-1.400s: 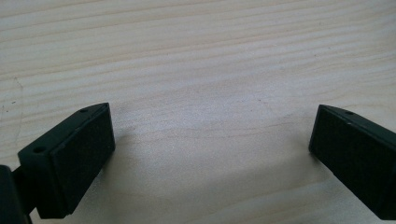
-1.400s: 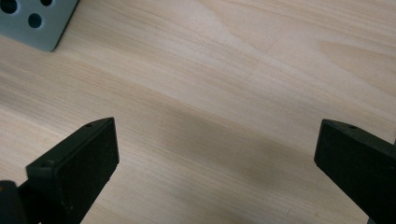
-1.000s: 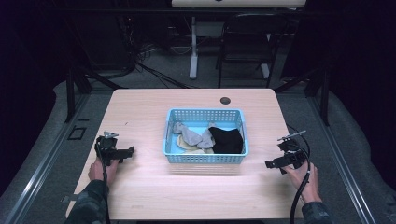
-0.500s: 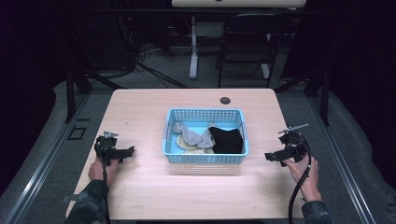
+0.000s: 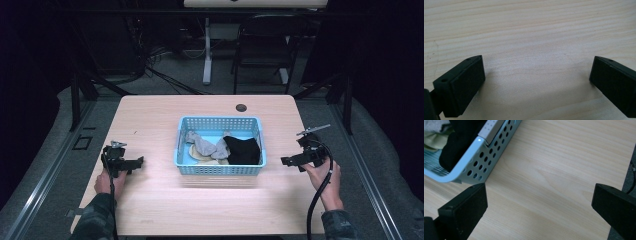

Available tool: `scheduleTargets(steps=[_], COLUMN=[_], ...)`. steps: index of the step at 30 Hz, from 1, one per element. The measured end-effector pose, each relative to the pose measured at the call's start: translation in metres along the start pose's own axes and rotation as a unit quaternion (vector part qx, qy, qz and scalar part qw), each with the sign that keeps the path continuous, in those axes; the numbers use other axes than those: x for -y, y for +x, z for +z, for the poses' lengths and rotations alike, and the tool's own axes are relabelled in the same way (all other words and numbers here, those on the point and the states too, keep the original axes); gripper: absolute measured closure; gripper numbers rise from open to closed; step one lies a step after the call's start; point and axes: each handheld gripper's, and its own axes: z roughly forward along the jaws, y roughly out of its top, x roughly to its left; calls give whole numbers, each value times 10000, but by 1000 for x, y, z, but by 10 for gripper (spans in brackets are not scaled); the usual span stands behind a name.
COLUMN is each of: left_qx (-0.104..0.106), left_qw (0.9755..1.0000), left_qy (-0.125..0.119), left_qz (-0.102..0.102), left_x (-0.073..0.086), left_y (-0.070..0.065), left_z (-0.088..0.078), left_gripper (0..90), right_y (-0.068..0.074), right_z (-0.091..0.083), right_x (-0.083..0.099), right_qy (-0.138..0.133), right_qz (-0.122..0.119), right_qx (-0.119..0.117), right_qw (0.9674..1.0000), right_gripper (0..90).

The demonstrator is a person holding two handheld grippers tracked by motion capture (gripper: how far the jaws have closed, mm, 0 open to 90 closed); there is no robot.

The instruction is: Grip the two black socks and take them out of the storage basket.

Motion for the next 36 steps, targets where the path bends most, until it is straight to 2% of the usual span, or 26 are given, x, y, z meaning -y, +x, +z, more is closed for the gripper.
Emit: scheduleTargets(steps=[12,16,17,18,22,25,27,31,36], left_qx=[-2,-3,-4,-4,-4,-4,-4,-4,-4], left_qw=[10000,10000,10000,10000,10000,10000,10000,10000,10000], left_qy=[-1,0,-1,-1,0,-1,0,0,0], left_qz=[0,0,1,1,2,3,2,3,3], left_x=[0,0,0,0,0,0,0,0,0], left_y=[0,0,0,0,0,0,0,0,0], left_z=[0,0,0,0,0,0,0,0,0], left_gripper=[1,1,1,1,1,1,1,1,1], right_y=[9,13,14,15,17,23,26,33,44], right_z=[-6,-8,-9,-10,-13,-18,-19,-19,-13], right_x=[-23,-32,-35,-38,-46,-58,-65,-76,-88], right_qy=[-101,-14,18,-27,8,-38,-4,14,174], right_qz=[-158,-246,-305,-291,-383,-450,-514,-598,-659], right_qx=[-59,-146,-98,-169,-172,-278,-244,-323,-517], right_qw=[9998,9996,9995,9994,9991,9986,9984,9977,9963], right_gripper=[0,1,1,2,3,8,10,12,18])
